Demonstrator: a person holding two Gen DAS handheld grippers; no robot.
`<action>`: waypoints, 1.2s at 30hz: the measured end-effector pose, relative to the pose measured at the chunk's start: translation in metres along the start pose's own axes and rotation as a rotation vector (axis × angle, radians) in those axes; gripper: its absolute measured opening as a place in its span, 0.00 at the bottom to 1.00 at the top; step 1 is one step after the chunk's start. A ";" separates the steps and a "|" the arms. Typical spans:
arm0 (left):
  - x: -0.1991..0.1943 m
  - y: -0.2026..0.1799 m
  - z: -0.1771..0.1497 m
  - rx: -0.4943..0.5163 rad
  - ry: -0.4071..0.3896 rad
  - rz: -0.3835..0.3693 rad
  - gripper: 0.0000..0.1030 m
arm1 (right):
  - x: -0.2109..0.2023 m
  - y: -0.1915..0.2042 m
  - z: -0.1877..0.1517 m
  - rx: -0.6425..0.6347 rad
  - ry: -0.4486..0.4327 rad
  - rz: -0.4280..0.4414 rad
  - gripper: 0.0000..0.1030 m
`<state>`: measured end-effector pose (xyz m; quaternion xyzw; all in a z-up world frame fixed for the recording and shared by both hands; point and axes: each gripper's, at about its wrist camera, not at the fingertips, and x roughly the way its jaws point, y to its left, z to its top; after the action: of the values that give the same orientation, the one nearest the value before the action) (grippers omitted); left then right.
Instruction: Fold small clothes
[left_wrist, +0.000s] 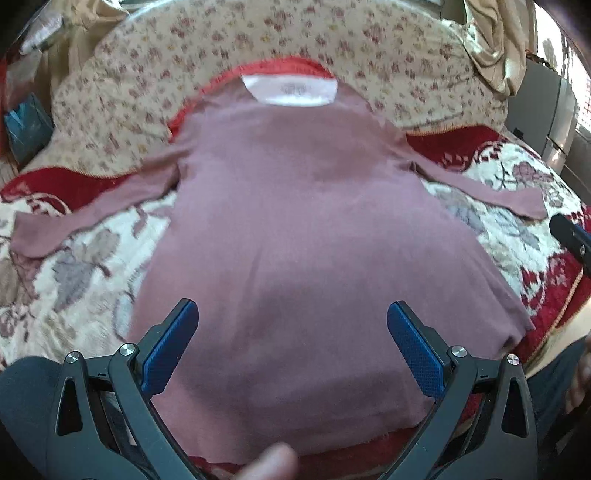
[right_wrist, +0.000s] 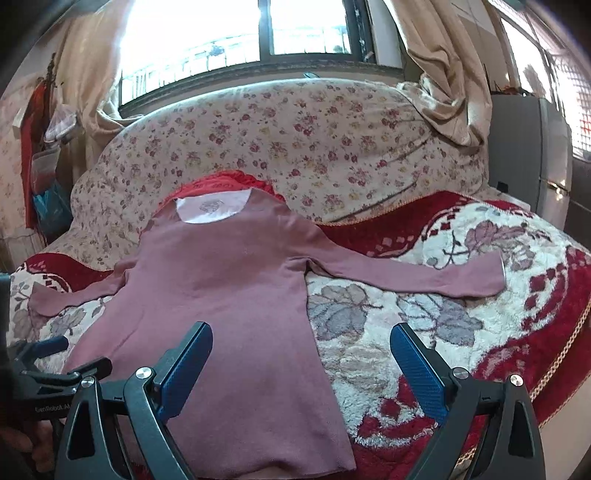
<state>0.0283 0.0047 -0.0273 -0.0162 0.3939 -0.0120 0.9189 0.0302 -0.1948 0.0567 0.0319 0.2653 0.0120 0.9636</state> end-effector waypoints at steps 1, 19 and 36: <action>0.002 0.000 -0.002 0.002 0.008 -0.005 0.99 | 0.002 -0.001 0.000 0.004 0.005 0.003 0.94; 0.008 -0.005 0.001 0.014 0.058 0.035 0.99 | 0.006 0.000 -0.002 0.004 0.017 0.027 0.94; 0.015 0.011 -0.005 -0.020 0.111 0.025 0.99 | 0.017 0.009 -0.006 -0.039 0.045 0.002 0.94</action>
<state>0.0356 0.0145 -0.0422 -0.0198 0.4445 0.0028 0.8956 0.0415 -0.1844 0.0436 0.0129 0.2865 0.0187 0.9578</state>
